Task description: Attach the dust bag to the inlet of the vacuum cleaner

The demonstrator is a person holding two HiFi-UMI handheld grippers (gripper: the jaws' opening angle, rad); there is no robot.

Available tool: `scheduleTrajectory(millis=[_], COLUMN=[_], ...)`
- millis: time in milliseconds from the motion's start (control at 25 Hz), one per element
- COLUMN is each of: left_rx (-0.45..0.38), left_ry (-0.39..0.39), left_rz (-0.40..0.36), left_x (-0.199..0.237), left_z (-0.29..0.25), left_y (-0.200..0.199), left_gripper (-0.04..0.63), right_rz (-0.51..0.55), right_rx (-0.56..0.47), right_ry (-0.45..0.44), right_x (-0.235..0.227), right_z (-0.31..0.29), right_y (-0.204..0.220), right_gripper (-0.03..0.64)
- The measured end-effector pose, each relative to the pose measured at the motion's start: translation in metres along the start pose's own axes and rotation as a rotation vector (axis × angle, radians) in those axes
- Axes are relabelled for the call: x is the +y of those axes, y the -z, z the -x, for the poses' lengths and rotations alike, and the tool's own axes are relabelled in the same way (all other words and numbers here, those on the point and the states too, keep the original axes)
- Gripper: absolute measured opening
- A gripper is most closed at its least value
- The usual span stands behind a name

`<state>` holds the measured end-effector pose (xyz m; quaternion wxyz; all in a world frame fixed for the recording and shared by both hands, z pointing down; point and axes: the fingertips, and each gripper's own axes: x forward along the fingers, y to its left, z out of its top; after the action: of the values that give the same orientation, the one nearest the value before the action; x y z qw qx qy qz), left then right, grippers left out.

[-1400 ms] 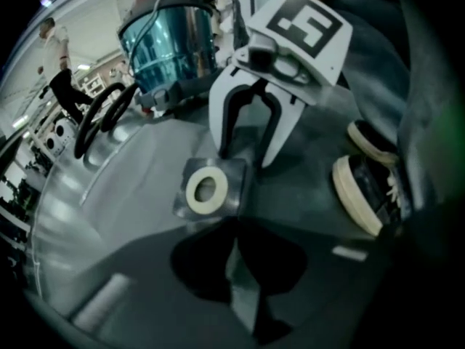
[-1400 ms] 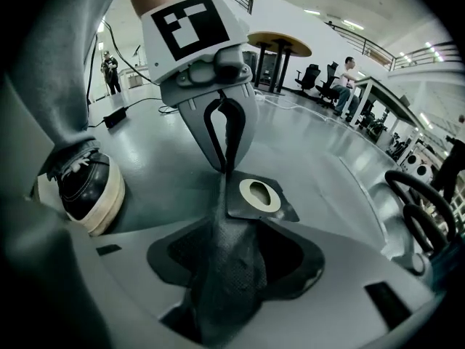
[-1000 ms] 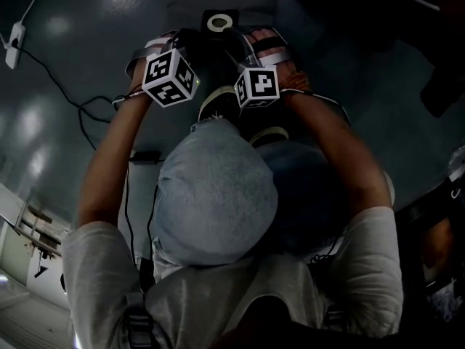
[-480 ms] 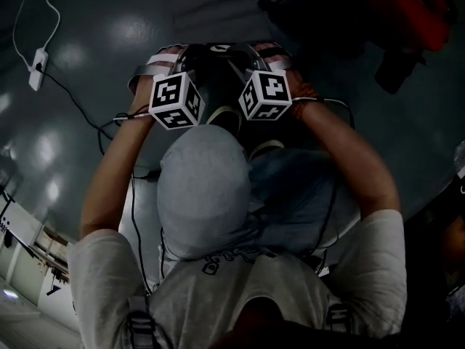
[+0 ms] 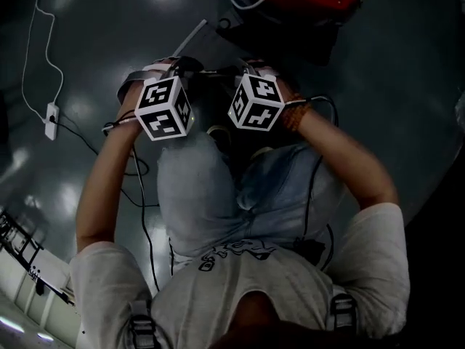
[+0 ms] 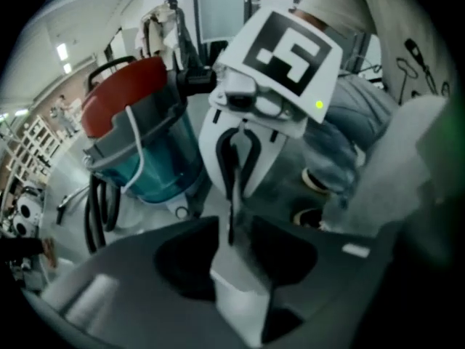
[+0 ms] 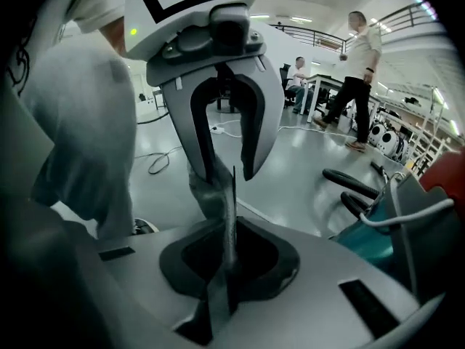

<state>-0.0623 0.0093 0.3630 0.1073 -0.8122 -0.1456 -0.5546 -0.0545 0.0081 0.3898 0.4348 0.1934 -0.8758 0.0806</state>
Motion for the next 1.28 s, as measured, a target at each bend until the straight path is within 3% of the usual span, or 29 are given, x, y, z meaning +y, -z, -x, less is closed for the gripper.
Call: scheduleTrajectory(millis=[160,240,320,600,760,1000,1280], left_rx=[0.017,0.019,0.016,-0.048,-0.085,-0.128,-0.132], left_ry=[0.139,0.174,0.187,0.214,0.146,-0.003,-0.083], left_rz=[-0.058,-0.105,-0.157,-0.27,-0.331,-0.317,-0.289], left_x=[-0.023,-0.031,-0.036,-0.04,-0.03,0.013,0.041], left_z=[0.008,0.008,0.009,0.018,0.02,0.031,0.034], left_y=[-0.036,-0.053,-0.072,-0.139,-0.181,-0.229,-0.246], left_gripper=[0.149,0.121,0.086,0.058,0.038,0.035,0.035], right_rz=[-0.012,-0.034,-0.06,-0.154,-0.153,-0.149,-0.12], right_rx=[-0.001,0.011,0.027,0.061,0.11,0.148,0.172], right_ry=[-0.038,-0.026,-0.004,0.08,0.184,0.325,0.354], right_x=[0.023,0.027,0.028,0.032,0.023,-0.022,-0.054], right_z=[0.037,0.056,0.077,0.14,0.175,0.223,0.238], right_y=[0.007,0.016,0.025,0.054,0.072,0.087,0.093], right_gripper=[0.035,0.035,0.035,0.035,0.034,0.034,0.036])
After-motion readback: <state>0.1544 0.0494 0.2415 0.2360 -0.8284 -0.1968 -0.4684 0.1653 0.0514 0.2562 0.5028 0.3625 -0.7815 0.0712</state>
